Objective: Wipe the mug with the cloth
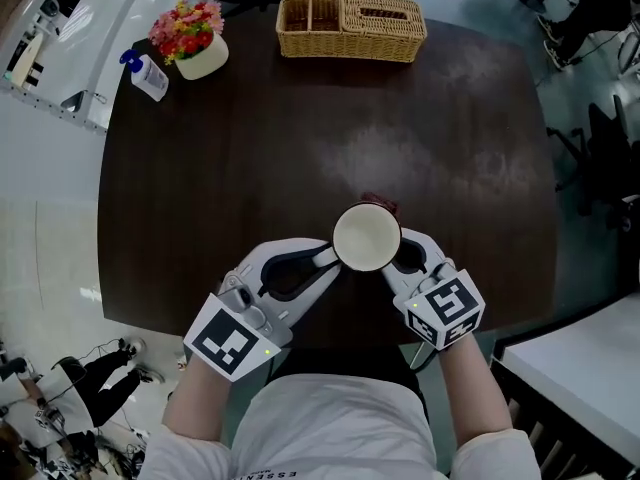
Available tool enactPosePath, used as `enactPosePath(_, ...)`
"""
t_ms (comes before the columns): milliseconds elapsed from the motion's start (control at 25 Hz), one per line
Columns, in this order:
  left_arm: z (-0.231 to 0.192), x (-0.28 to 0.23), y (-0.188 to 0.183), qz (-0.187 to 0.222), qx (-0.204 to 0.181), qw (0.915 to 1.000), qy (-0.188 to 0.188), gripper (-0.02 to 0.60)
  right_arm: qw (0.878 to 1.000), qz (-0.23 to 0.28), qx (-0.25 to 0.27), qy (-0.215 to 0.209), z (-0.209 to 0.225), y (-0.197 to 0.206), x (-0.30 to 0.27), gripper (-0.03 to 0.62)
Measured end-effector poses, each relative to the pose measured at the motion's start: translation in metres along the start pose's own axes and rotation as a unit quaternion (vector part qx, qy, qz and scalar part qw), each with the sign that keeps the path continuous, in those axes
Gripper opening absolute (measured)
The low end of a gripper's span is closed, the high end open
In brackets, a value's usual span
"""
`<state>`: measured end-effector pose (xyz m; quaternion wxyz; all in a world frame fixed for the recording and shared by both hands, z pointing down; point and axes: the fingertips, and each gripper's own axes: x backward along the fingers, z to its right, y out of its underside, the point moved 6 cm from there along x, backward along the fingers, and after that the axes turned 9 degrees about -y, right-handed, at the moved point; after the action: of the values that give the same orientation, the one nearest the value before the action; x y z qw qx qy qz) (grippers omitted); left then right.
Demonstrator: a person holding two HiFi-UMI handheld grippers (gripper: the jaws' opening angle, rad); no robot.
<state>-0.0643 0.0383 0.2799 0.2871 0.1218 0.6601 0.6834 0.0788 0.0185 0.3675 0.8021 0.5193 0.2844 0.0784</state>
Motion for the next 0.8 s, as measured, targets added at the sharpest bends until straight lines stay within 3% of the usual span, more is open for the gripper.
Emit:
enactPosePath(80,0.001,0.002,-0.005,0.003,-0.017,0.9998,0.015,0.066,1.0,0.017,-0.005,-0.022,-0.004,-0.004,-0.007,0.078)
enactPosePath(160,0.0,0.002,-0.001,0.004,-0.005,0.9999,0.013,0.066,0.999,0.013,0.01,-0.039,-0.009,-0.005,-0.011,0.078)
enactPosePath(280,0.0,0.004,0.01,-0.009,0.099,0.995,-0.009,0.066,0.998,0.011,0.022,-0.061,-0.017,0.0,-0.009,0.077)
enactPosePath(360,0.0,0.006,0.011,-0.008,0.122,0.9925,-0.007,0.066,0.996,0.028,0.01,-0.08,-0.021,0.001,-0.007,0.077)
enactPosePath(600,-0.002,0.007,0.012,0.003,0.117,0.9932,-0.001,0.066,0.991,0.05,-0.033,-0.119,-0.03,0.003,-0.004,0.078)
enactPosePath(800,0.003,0.006,0.014,-0.007,0.107,0.9942,0.006,0.066,0.991,0.044,-0.047,-0.116,-0.029,0.008,0.002,0.078)
